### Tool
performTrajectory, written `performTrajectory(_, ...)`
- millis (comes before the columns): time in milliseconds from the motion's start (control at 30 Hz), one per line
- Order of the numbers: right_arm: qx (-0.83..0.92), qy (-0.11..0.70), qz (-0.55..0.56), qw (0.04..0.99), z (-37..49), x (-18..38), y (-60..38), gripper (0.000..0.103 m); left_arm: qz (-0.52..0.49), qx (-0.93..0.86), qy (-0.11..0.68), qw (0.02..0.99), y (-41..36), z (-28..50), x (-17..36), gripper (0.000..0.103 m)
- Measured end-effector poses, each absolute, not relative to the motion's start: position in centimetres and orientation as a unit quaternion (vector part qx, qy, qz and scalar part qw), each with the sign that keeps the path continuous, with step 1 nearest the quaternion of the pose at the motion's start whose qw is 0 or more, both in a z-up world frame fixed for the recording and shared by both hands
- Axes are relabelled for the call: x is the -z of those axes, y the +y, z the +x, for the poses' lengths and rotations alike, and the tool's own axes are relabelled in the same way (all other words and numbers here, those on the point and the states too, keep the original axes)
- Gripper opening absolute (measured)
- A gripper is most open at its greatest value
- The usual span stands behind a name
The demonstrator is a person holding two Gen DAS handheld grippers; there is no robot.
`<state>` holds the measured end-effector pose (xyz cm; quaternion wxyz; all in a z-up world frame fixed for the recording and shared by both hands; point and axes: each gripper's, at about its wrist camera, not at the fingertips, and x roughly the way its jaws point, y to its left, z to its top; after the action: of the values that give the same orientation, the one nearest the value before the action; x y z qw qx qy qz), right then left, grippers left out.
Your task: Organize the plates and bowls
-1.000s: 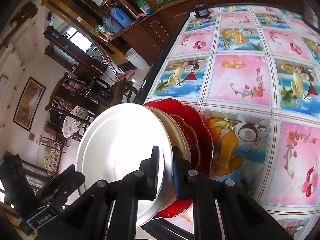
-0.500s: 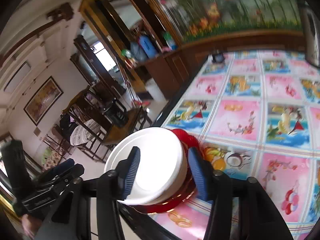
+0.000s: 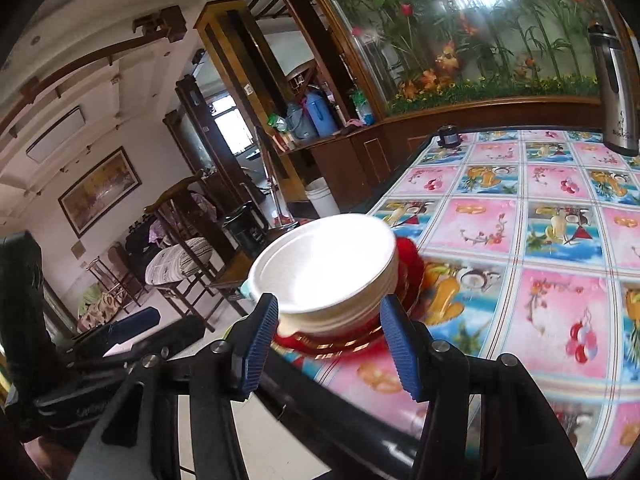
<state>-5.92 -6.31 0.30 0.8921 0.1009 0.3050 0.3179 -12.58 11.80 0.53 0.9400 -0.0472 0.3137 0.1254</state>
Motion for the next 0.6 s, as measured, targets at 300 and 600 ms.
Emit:
performTrajectory(300, -0.331, 0.276, 0.072, 0.899, -11.2, -1.2, -6.2, 0.056, -0.045, -0.125, 0.293, 0.947, 10.3, -15.4, -1.2, 0.082)
performTrajectory(600, -0.321, 0.25, 0.075, 0.911, -13.4, -2.2, -6.9, 0.056, -0.043, -0.118, 0.285, 0.95, 10.0, -16.2, -1.5, 0.082)
